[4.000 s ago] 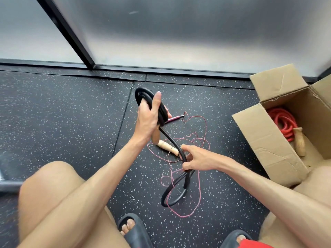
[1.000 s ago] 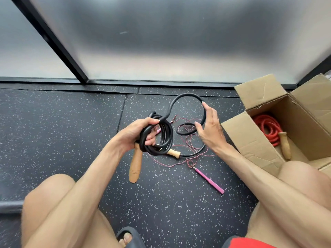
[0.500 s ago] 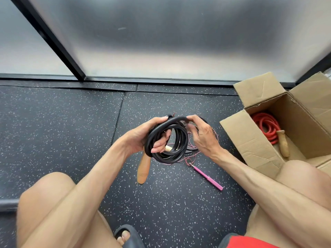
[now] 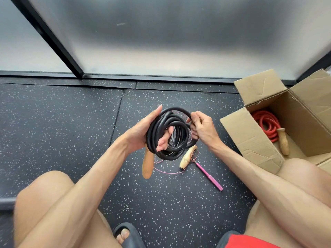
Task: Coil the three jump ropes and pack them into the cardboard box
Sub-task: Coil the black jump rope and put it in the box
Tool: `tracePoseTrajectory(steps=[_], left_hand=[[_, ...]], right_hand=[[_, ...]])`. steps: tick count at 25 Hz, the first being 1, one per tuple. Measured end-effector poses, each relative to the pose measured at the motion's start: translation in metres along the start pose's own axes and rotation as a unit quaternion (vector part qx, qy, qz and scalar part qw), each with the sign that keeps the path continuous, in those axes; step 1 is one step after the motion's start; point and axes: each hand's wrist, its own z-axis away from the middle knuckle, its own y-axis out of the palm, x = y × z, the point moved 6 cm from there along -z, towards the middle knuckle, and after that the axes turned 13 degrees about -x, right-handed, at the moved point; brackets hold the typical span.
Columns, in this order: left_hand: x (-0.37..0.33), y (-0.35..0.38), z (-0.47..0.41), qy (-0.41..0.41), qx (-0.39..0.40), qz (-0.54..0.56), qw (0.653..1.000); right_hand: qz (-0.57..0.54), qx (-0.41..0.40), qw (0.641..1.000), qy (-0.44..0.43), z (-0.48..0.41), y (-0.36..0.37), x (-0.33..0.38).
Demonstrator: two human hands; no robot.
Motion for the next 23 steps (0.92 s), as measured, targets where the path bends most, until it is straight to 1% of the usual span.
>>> tracePoseTrajectory(steps=[1, 3, 6, 8, 9, 11, 13, 15, 17, 19, 21, 23], left_hand=[[-0.004, 0.001, 0.001, 0.003, -0.001, 0.03, 1.0], [-0.012, 0.001, 0.0, 0.02, -0.011, 0.07, 0.997], [-0.02, -0.003, -0.001, 0.058, -0.055, 0.087, 0.993], [-0.025, -0.005, -0.001, 0.085, -0.085, 0.1, 0.988], [-0.03, -0.007, -0.001, 0.102, -0.1, 0.109, 0.984], [-0.038, -0.016, 0.001, 0.136, -0.142, 0.126, 0.972], [-0.044, -0.026, 0.003, 0.157, -0.189, 0.128, 0.961], [-0.047, -0.032, 0.005, 0.182, -0.241, 0.093, 0.949], [-0.048, -0.036, 0.007, 0.213, -0.298, 0.05, 0.929], [-0.049, -0.039, 0.007, 0.241, -0.338, 0.02, 0.91], [-0.05, -0.038, 0.007, 0.265, -0.362, -0.02, 0.893], [-0.052, -0.038, 0.01, 0.291, -0.393, -0.077, 0.869]], right_hand=[[-0.009, 0.027, 0.999, 0.018, 0.002, 0.005, -0.001], [0.013, 0.067, 0.997, 0.046, 0.008, 0.014, -0.006], [-0.006, 0.147, 0.981, 0.127, 0.023, 0.027, -0.017], [-0.001, 0.198, 0.966, 0.166, 0.034, 0.032, -0.026], [0.011, 0.219, 0.96, 0.171, 0.038, 0.034, -0.029], [0.045, 0.249, 0.955, 0.154, 0.046, 0.037, -0.035], [0.068, 0.257, 0.954, 0.135, 0.049, 0.038, -0.036], [0.056, 0.234, 0.96, 0.14, 0.047, 0.037, -0.032], [0.024, 0.201, 0.967, 0.153, 0.042, 0.035, -0.026], [-0.032, 0.194, 0.961, 0.196, 0.04, 0.035, -0.025], [-0.067, 0.223, 0.937, 0.259, 0.047, 0.037, -0.027], [-0.048, 0.28, 0.913, 0.291, 0.058, 0.038, -0.033]])
